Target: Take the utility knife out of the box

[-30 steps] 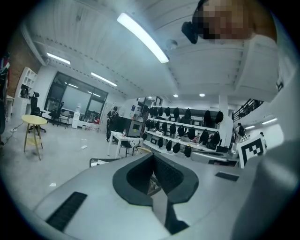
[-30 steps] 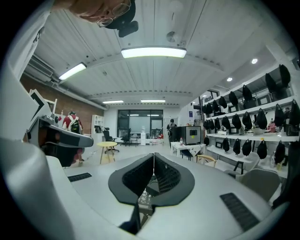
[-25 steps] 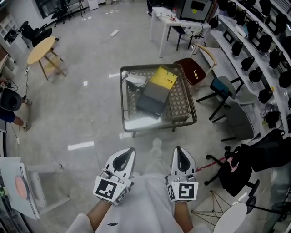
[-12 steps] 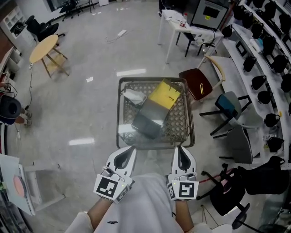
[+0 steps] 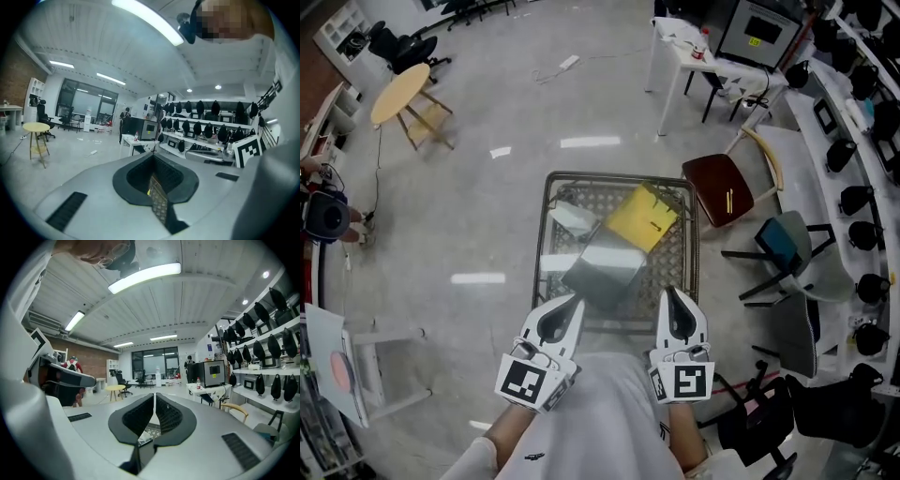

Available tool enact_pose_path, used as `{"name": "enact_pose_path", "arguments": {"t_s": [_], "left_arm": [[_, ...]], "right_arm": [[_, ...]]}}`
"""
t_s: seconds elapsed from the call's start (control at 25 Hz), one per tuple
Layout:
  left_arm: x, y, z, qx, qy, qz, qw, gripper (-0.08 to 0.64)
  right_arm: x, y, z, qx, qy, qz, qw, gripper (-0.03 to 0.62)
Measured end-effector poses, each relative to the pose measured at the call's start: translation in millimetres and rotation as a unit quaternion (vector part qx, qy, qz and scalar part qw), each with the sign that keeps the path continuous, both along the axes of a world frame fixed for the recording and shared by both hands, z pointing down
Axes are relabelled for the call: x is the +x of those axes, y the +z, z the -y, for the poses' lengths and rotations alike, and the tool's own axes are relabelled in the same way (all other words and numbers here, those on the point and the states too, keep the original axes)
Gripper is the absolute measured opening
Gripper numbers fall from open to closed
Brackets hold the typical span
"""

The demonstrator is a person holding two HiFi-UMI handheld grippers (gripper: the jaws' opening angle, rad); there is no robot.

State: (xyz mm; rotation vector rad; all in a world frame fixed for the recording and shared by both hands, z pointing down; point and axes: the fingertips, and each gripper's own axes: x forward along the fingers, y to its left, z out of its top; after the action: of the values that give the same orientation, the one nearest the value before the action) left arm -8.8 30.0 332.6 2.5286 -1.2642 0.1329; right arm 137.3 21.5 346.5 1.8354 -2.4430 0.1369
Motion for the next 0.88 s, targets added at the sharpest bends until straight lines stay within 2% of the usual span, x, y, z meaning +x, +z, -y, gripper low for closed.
{"name": "enact_pose_path", "arguments": {"t_s": [0.24, 0.48, 0.64, 0.88], "left_arm": [[-0.2, 3.7, 21.4, -0.004, 0.003, 0.001, 1.0000, 0.003], [0.9, -3.0, 29.6, 0.007, 0.038, -0.001, 0.9992, 0.003], [-8.7, -5.3, 36.9, 0.008, 0.042, 0.000, 0.9991, 0.003], [-10.3, 16.0, 47.0, -0.005, 0.045, -0.006, 0.9989, 0.003]], "right_arm": [[-12.5, -1.8, 25.6, 0.000, -0.018, 0.029, 0.999, -0.005], [-21.0, -13.0, 30.6, 0.007, -0.004, 0.027, 1.000, -0.006], [-30.6, -9.8, 33.0, 0.000, -0.002, 0.005, 1.000, -0.005], [-29.6, 10.3, 46.6, -0.005, -0.006, -0.022, 1.000, -0.005]]}}
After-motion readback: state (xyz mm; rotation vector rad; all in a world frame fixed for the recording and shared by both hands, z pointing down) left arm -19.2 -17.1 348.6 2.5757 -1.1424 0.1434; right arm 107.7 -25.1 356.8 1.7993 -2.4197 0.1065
